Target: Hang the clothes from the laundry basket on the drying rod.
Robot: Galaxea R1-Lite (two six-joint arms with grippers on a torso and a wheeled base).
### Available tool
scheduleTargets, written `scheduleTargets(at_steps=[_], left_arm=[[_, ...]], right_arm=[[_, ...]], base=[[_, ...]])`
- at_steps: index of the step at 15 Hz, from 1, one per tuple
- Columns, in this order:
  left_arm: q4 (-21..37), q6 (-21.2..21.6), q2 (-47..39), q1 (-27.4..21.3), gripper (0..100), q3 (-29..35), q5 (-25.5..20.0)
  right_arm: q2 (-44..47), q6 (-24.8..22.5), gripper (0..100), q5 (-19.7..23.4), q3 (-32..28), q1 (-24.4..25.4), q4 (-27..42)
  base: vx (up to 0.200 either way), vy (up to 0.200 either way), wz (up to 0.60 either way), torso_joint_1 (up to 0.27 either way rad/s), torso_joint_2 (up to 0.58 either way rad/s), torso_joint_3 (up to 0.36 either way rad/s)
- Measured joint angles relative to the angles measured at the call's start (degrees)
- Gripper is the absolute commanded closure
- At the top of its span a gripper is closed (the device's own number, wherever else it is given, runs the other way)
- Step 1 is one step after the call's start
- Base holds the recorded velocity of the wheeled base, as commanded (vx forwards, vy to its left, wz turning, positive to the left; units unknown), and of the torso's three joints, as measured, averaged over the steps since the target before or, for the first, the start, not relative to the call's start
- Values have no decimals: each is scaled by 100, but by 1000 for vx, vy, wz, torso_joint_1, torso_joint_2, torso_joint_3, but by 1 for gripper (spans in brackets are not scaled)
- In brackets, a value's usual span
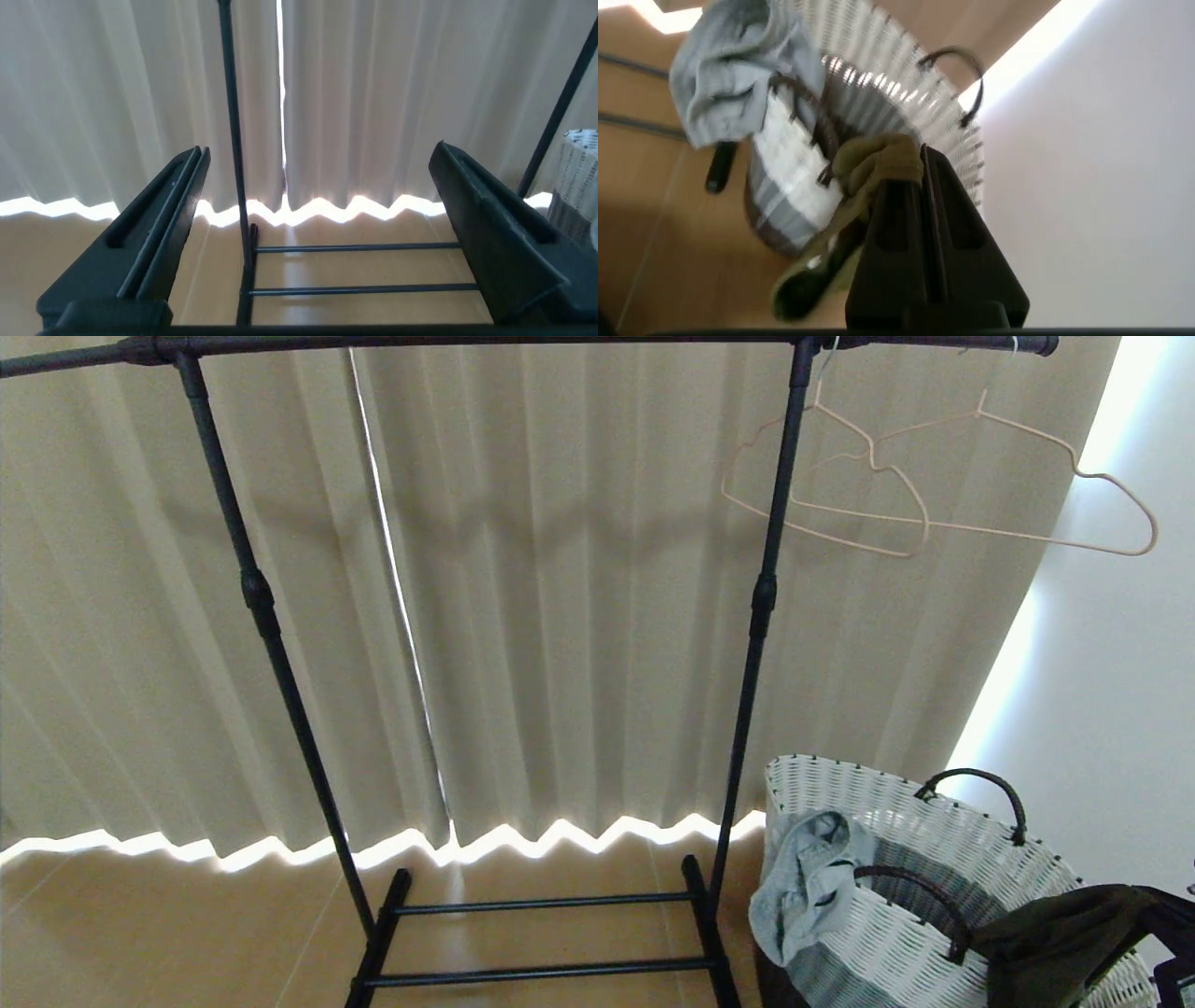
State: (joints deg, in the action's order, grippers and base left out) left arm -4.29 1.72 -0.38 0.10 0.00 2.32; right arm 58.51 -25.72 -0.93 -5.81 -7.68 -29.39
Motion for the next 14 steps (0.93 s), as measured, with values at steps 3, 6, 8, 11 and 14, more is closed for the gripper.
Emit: scheduleTargets(at_steps=[3,6,8,11,14], left_arm=[[11,38,0,-7,0,0,-7],[17,356,-4,-10,0,0,-32],[16,618,-4,-10,0,0,-397],[-82,660,-6,-12,0,10,-1480],[-128,660,-223,-23,0,536,-2263]], right_arm=[[5,-2,100,399,-204,104,6],[68,213,100,618,-829,658,55],[190,708,100,621,-1275,1349,73],[505,1686,100,614,-1996,2416,68],[750,1959,100,614,-2541,2945,52]], base=[[0,0,0,0,0,0],[0,0,0,0,0,0],[0,0,0,0,0,0],[0,0,0,0,0,0],[0,0,0,0,0,0]])
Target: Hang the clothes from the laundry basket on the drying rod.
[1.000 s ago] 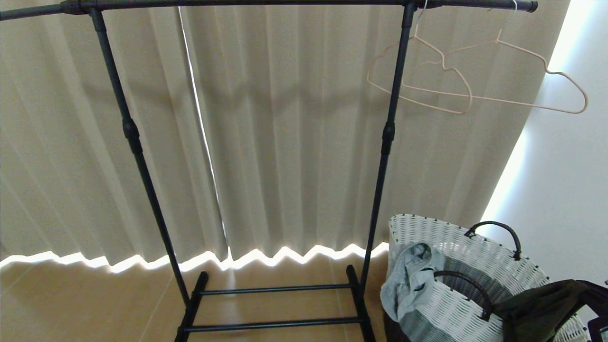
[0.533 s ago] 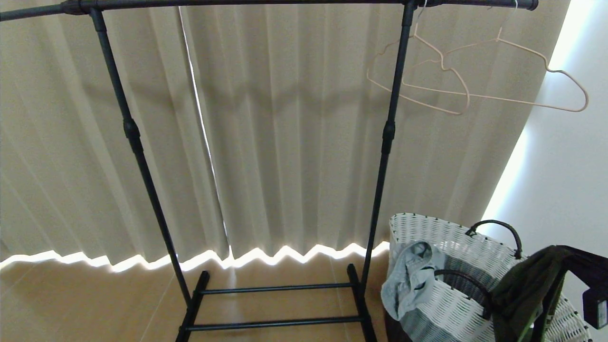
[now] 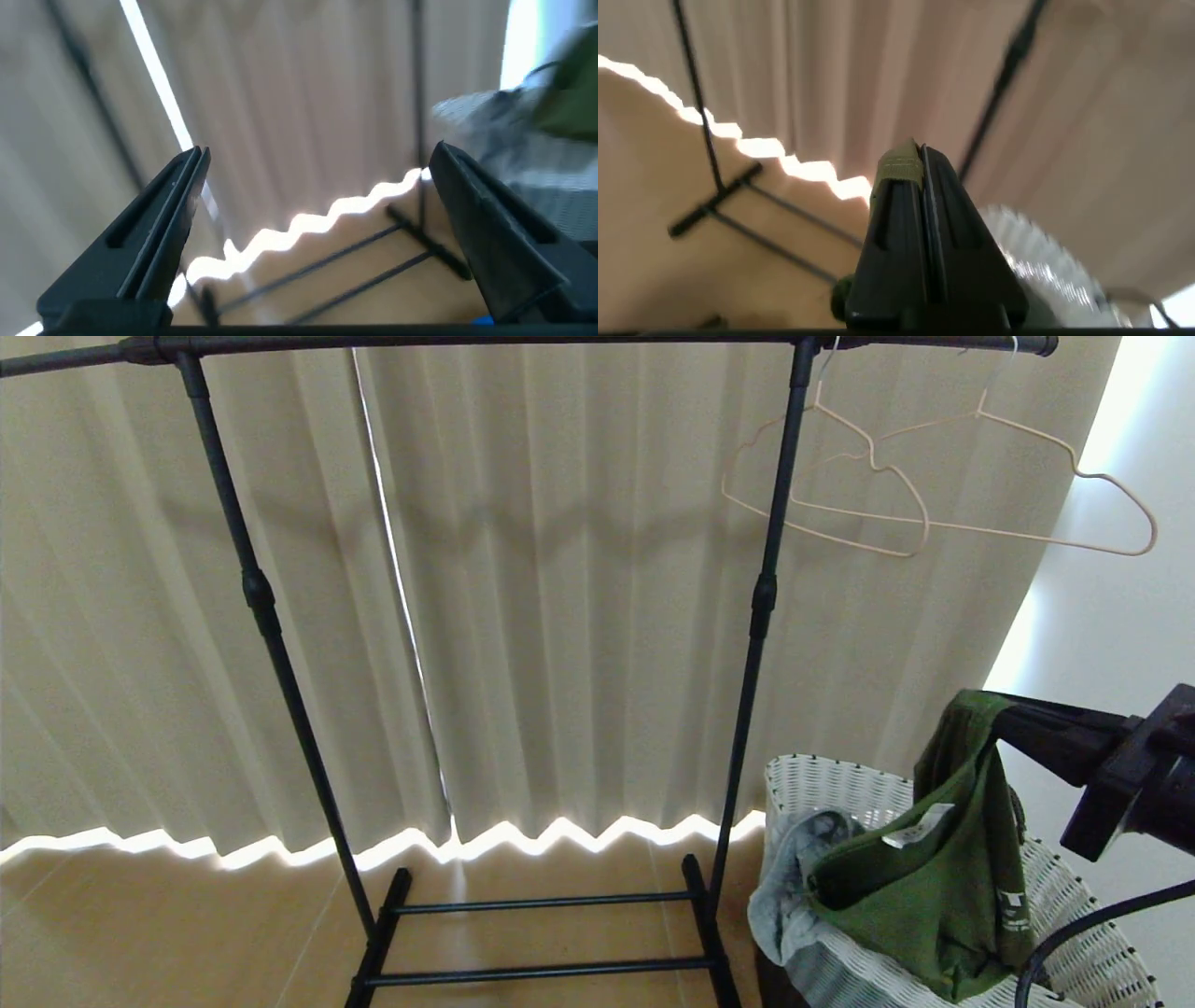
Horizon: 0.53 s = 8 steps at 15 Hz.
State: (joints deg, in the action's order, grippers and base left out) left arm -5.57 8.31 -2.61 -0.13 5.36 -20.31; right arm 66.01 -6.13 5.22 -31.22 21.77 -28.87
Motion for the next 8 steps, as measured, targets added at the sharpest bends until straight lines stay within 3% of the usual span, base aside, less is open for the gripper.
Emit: scheduleTargets(at_steps=[3,5,8], left_arm=[[-362,5,-985,-9,0,728,-640],[-962,9,-2052,-94,0,1178,-947],[-1897,-5,-3752,-728,0,1713,-947]], right_arm=[[185,20,100,9,-513,317,11],[358,63,100,20,-795,625,-35],[625,321,100,22,-1015,901,-77]], base=[[0,0,0,0,0,0],[0,0,0,0,0,0],[0,0,0,0,0,0]])
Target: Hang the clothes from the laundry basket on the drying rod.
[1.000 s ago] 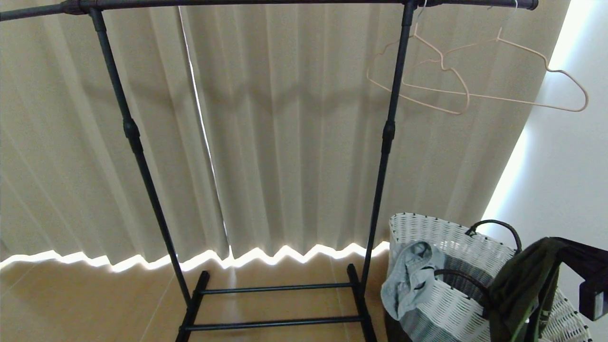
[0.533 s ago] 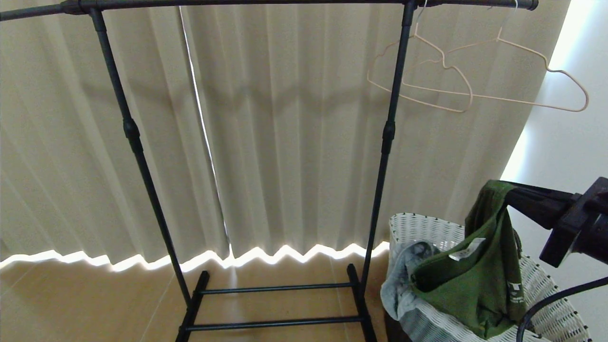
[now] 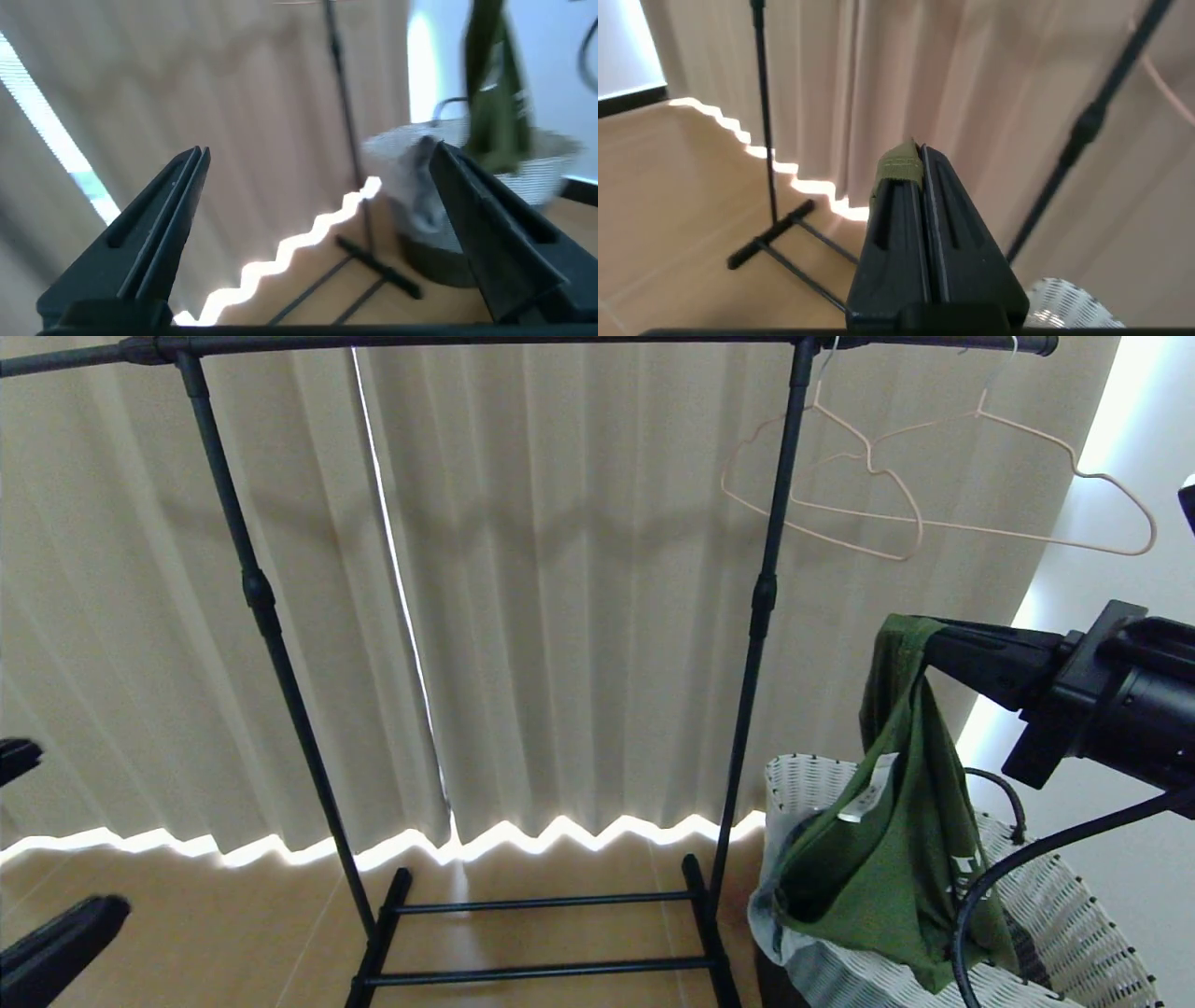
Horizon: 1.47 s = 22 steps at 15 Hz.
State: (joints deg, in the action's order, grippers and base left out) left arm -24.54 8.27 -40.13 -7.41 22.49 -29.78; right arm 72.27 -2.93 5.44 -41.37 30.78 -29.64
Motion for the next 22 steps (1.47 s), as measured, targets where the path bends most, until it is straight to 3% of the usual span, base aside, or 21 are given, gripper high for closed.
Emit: scheduleTargets(at_steps=[1,6,9,14,18,22], left_arm=[[-226,-1,-455,-380,0,129,110],[-894,-94,-2601,-3213,0,369,1200],[-1520,-411,-3771,-4035,0,614,1339],[-2423,-756,-5513,-4468,0,1312,1375],[-2487,-1234,-6343,-4503,0,2094,1404],[-2483,-1326,-6795,-4357,0,2295,1777]], right_arm=[[66,28,100,0,-55,44,-6],[293,118,100,13,-149,468,-438],[301,112,100,20,-291,761,-463],[278,110,100,466,-390,1006,-534],[232,110,100,474,-357,1023,-627],[124,116,100,474,-291,1023,-619]], base=[[0,0,0,0,0,0],[0,0,0,0,0,0],[0,0,0,0,0,0],[0,0,0,0,0,0],[0,0,0,0,0,0],[0,0,0,0,0,0]])
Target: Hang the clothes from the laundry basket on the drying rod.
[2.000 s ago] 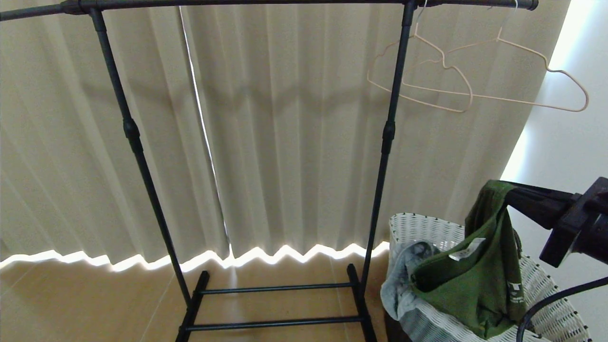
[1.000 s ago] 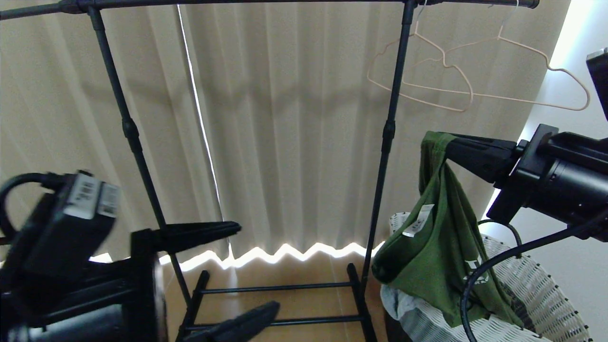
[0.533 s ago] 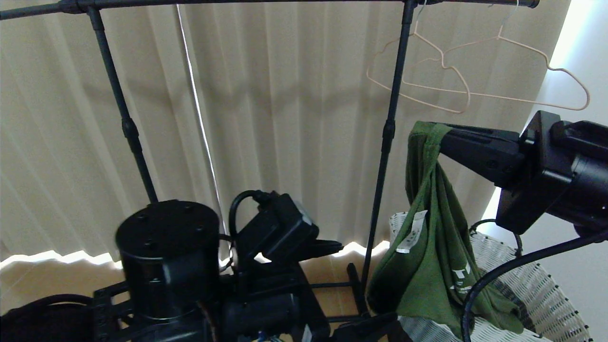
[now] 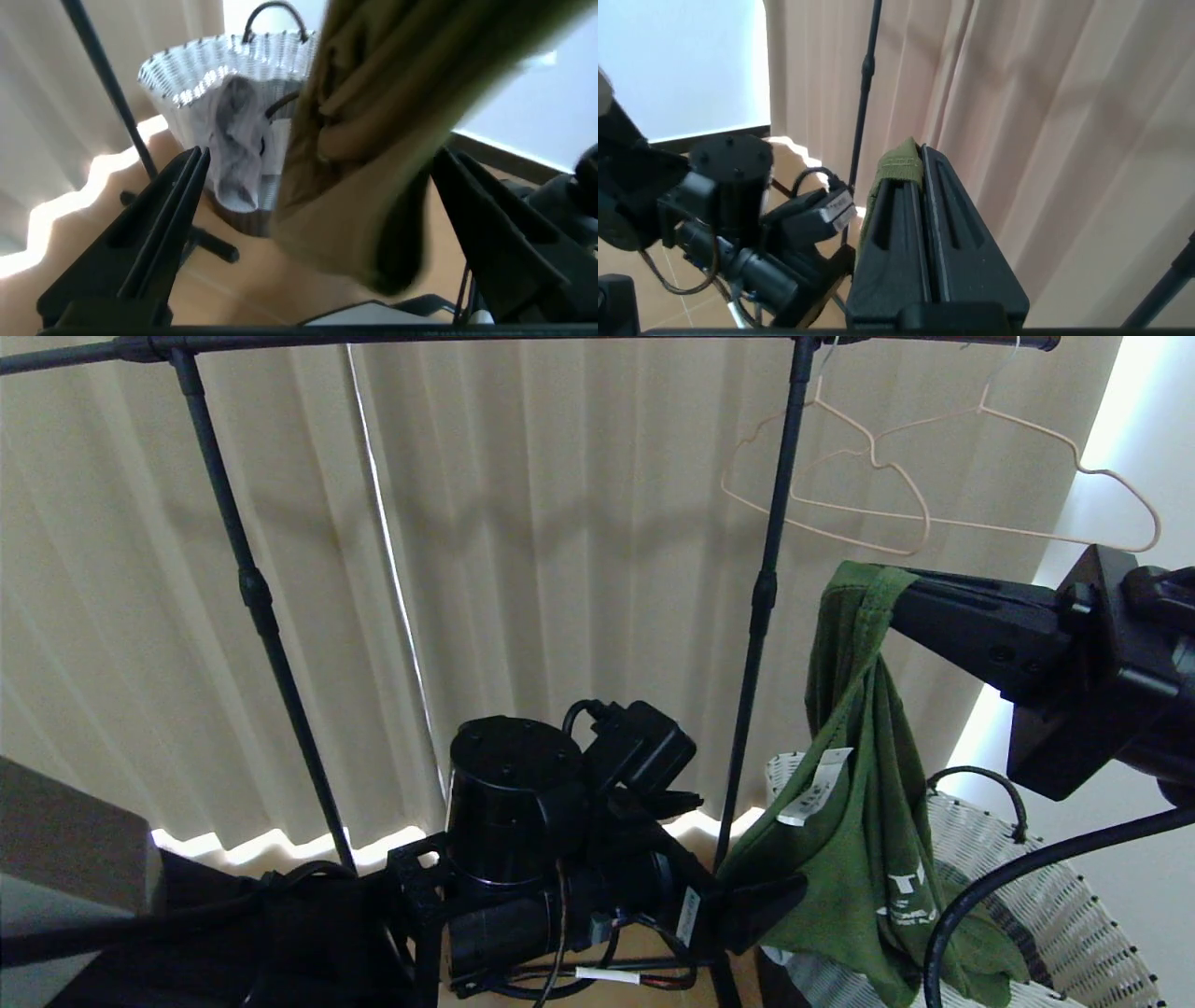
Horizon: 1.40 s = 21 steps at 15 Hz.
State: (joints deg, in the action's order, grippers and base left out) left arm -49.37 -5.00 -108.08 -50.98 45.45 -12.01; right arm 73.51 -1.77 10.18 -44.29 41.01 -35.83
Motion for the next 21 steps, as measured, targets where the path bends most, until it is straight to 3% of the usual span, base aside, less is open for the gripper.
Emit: scheduleTargets(at_steps=[4,5,10,15,20,21], left_arm=[[0,-233,-110,176,0,-35,5],[0,-236,-126,204,100,-68,7],[-129,-230,-162,305,100,-273,13],[-1281,-63,-158,363,100,-907,132],[-1345,-4,-162,346,100,-1073,121],[-1345,5,-160,344,0,-1111,121]], right_arm=[[-99,2,100,-6,91,-2,0],[-122,2,100,-6,99,-5,0],[-166,2,100,-9,105,-9,-2],[-168,2,100,-17,94,-110,0],[-162,2,100,-20,88,-146,0],[-155,2,100,-20,85,-146,0]], base=[[0,0,0,0,0,0],[0,0,0,0,0,0],[0,0,0,0,0,0],[0,0,0,0,0,0],[0,0,0,0,0,0],[0,0,0,0,0,0]])
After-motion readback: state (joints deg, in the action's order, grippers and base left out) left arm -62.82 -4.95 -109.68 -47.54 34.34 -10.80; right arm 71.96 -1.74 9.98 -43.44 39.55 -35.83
